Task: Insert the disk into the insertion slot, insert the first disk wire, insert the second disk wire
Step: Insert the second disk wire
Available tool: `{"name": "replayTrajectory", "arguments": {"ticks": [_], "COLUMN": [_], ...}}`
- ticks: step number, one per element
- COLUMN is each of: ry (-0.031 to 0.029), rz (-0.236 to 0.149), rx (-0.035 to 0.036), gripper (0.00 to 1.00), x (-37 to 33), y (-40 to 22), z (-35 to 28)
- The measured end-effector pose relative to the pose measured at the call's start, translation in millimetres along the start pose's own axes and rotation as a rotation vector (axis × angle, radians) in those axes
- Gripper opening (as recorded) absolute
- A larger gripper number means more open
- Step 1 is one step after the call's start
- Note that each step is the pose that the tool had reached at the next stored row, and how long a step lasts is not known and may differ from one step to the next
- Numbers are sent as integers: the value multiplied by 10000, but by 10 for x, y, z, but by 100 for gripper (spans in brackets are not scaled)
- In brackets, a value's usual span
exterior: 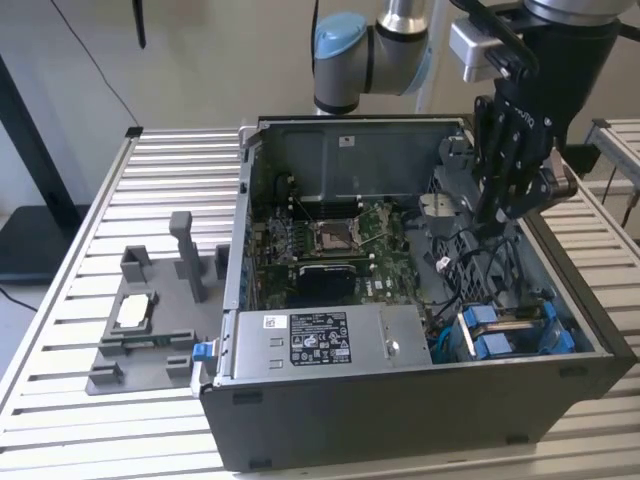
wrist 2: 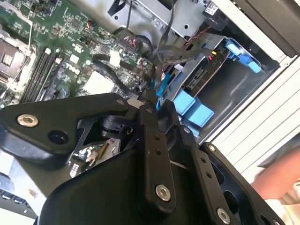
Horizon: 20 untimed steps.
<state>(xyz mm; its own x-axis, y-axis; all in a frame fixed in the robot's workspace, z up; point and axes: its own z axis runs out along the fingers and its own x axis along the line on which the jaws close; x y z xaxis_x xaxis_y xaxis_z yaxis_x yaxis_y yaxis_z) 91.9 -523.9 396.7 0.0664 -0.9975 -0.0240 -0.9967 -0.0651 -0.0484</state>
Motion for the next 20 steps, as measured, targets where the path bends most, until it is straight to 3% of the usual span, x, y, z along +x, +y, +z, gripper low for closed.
{"name": "replayTrajectory", "arguments": {"ticks": [5, 9, 15, 20], "ry": [23, 21, 26, 27], "rz": [-327, -559, -641, -641], "rx": [10, 111, 201, 214], "gripper": [27, 27, 27, 16], "x": [-3, -3, -4, 13], "y": [32, 56, 72, 77], "z": [13, 51, 57, 60]}}
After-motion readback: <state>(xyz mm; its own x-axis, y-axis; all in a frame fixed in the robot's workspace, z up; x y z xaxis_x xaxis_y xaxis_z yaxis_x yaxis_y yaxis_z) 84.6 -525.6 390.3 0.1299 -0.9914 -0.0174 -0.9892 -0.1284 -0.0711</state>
